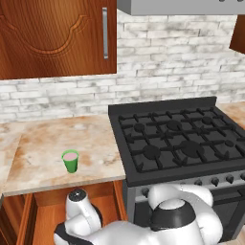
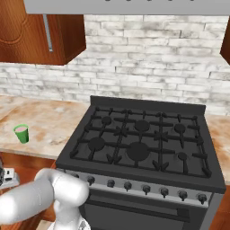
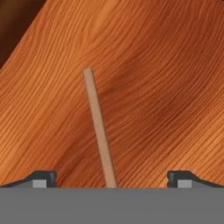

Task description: Pick up the straw from the left drawer and put it inside the smoothie cup.

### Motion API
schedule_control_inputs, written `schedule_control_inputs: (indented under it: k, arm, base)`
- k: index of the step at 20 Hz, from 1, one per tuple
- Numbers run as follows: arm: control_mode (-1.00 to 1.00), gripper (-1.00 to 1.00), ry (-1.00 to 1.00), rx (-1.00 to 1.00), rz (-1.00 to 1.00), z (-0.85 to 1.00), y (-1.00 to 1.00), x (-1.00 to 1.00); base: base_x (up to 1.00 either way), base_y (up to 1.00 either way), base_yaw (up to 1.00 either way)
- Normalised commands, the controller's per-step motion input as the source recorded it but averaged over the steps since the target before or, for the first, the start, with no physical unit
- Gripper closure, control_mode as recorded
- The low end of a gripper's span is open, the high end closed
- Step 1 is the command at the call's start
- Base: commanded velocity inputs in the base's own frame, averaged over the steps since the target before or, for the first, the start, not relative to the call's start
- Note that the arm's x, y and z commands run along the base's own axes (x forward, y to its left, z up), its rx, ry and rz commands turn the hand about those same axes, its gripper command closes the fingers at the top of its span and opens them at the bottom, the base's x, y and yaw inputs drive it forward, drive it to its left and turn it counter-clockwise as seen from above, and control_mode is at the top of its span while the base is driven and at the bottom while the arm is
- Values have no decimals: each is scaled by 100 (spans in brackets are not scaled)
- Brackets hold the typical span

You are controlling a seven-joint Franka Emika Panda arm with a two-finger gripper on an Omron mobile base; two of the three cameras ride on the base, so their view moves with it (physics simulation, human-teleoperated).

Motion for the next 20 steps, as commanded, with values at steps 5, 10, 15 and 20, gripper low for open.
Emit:
schedule_control_inputs:
  k: [5,10,15,20]
  arm:
    - [-100,-100,0,0,1,-48,8,27]
    - [-100,-100,0,1,3,-49,23,5]
    - [-100,-100,0,3,3,-42,28,0]
    - [-100,-100,0,2,4,-49,24,0]
  base:
    - [0,0,0]
    - [0,0,0]
    - [0,0,0]
    - [0,0,0]
